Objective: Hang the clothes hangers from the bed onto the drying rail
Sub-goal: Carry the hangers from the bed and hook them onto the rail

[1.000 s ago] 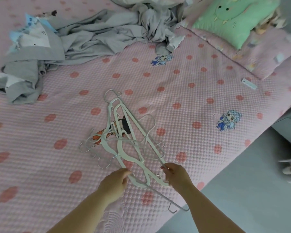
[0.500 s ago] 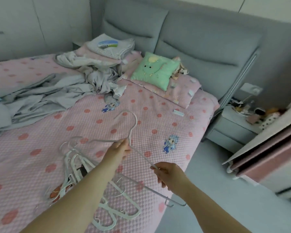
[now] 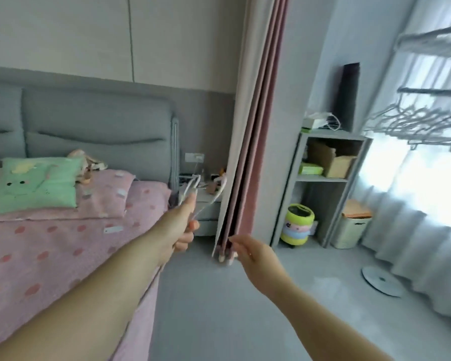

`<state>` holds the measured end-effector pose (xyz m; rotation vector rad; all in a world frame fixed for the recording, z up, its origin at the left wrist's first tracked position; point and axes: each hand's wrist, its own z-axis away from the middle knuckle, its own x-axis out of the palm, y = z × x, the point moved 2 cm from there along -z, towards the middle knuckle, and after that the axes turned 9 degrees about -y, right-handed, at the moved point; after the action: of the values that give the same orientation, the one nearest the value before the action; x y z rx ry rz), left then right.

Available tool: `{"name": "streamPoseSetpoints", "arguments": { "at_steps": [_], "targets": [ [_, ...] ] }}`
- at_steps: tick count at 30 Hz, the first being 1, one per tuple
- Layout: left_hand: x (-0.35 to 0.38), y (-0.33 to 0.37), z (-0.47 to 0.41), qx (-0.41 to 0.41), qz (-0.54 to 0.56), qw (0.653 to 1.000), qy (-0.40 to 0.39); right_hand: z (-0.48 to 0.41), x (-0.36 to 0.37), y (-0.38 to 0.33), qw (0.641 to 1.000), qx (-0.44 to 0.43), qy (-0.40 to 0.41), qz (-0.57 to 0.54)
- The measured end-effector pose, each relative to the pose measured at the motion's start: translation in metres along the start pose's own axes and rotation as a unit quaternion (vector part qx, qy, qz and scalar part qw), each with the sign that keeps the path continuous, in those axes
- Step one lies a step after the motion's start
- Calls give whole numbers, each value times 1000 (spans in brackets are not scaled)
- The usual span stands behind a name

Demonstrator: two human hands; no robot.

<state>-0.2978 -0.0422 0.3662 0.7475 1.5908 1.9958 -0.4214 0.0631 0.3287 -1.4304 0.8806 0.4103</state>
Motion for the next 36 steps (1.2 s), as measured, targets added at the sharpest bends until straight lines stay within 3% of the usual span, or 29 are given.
{"name": "streamPoseSetpoints", "arguments": {
  "at_steps": [4,9,11,15,20,24,26,30,36],
  "targets": [
    [103,24,20,-4,-58,982,-179,60,-88,24,986,34,142,77],
    [230,24,72,2,-137,936,-325,159,-175,51,926,31,238,291],
    [277,21,93,19,-164,921,-351,201,-204,61,917,37,223,330],
    [361,21,131,76,-186,885,-419,284,-259,95,923,168,149,312],
    [449,0,167,167,-363,795,-457,386,-326,140,909,278,186,250],
    [512,-15,180,236,-512,695,-446,454,-369,176,890,326,249,198],
    [543,-16,187,269,-527,666,-455,477,-383,192,879,344,266,197],
    [602,-16,188,277,-457,678,-504,514,-410,225,850,386,300,194],
    [695,-11,146,295,-395,711,-502,543,-472,263,799,398,377,246]
  ]
}}
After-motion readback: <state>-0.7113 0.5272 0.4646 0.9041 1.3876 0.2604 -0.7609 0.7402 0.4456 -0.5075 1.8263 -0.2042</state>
